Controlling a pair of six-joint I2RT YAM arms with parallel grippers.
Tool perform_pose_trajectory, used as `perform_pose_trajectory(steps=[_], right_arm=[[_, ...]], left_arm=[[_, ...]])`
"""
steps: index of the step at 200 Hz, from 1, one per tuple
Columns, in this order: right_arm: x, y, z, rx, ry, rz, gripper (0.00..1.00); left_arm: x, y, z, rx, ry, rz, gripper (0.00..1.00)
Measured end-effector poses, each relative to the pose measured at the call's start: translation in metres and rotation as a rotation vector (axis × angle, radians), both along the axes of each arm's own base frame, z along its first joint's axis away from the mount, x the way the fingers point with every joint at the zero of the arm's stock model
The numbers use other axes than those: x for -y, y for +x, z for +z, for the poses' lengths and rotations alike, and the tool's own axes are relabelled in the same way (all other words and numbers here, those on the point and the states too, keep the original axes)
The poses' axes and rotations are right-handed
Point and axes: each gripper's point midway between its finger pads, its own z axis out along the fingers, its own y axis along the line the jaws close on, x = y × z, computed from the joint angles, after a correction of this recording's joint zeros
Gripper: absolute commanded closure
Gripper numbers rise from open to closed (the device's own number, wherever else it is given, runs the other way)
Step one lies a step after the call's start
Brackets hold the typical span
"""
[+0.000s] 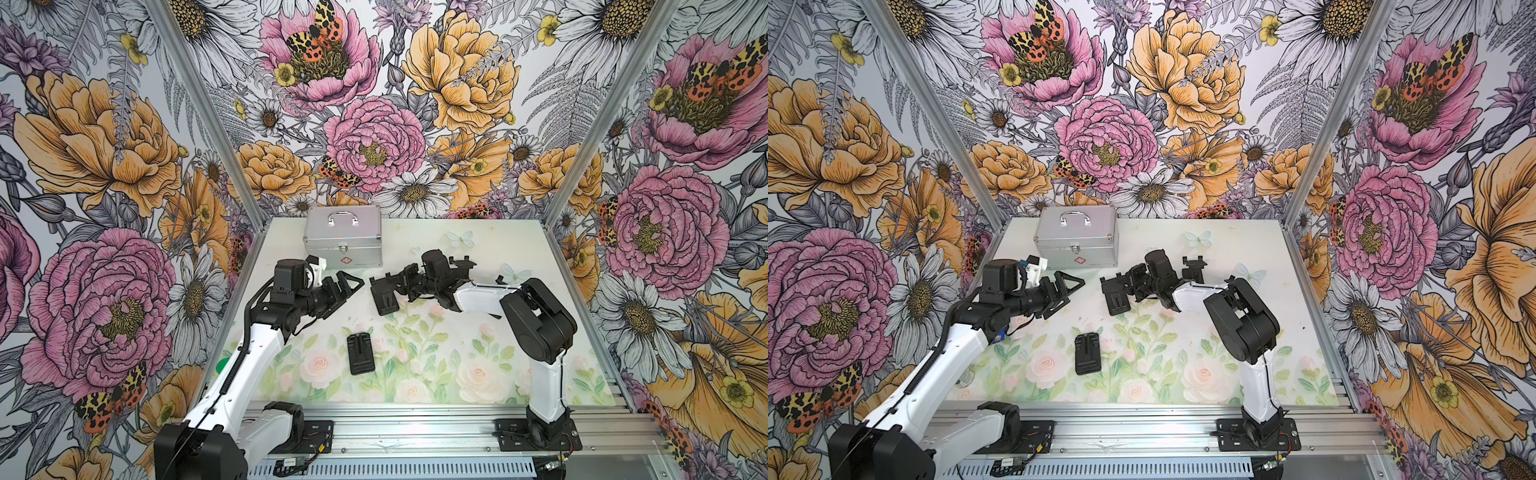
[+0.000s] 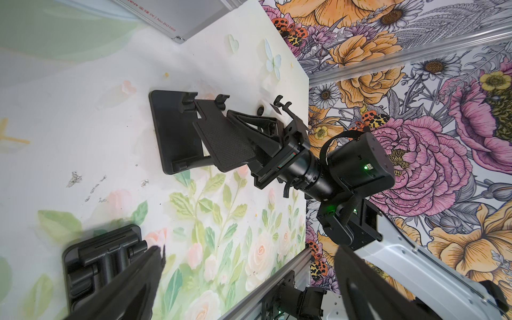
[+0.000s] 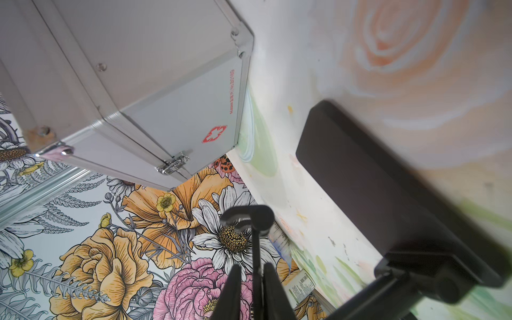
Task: Open the phone stand
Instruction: Place the phone stand at the center of the board.
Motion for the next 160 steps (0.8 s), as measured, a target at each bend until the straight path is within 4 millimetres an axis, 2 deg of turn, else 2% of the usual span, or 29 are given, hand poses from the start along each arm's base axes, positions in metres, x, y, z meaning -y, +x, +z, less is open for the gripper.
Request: perform_pose_trajectory(steps=[43, 62, 83, 111, 160], right_arm=[[0.000, 0.001, 0.002, 0.023, 0.000, 0.005, 0.41], [0.002, 0.000, -0.003, 0.015, -0.010, -0.002, 0.20], [0.007, -0.006, -0.011, -0.004, -0.039, 0.000, 0.09], [0.016, -0.016, -0.008, -0.015, -0.081, 0.000, 0.03], [0.037, -0.040, 0.029, 0.069, -0.209, 0.043, 0.04]], left_arm=[[0.000, 0.000, 0.000, -0.001, 0.000, 0.001, 0.01], [0.000, 0.000, 0.000, -0.001, 0.000, 0.001, 0.01], [-0.001, 0.000, 0.000, -0.001, 0.000, 0.003, 0.01], [-0.004, 0.001, 0.001, 0.001, -0.001, 0.014, 0.01], [-0.007, -0.003, 0.006, 0.015, 0.003, 0.025, 0.01]])
